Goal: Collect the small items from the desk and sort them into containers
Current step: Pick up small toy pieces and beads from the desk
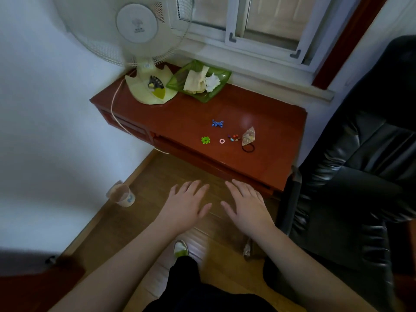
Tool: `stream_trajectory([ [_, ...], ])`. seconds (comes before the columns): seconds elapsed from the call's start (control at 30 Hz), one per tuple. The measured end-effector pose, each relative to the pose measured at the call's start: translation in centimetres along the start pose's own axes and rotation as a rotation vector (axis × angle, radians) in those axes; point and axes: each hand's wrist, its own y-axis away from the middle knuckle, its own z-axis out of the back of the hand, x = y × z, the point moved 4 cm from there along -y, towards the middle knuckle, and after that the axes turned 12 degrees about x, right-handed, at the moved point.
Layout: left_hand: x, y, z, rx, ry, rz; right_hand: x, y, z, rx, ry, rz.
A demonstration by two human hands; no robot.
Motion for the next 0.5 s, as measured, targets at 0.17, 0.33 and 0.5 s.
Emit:
stream_trajectory([
  [0.17,5.0,-5.7,2.4,-0.020,-0.002,-0.058,0.7,-7.4,2.2,-0.033,-0.009,-0.058],
  [0.33,11.2,-10.6,5.2,-0.043,0.005,-0.098,2.0,-14.0,4.0,-0.007,-0.009,-0.099],
  [0.5,14.0,-15.3,6.7,-0.050,0.002,-0.164,2.5,-18.4,4.0,0.040,-0.057,-0.150],
])
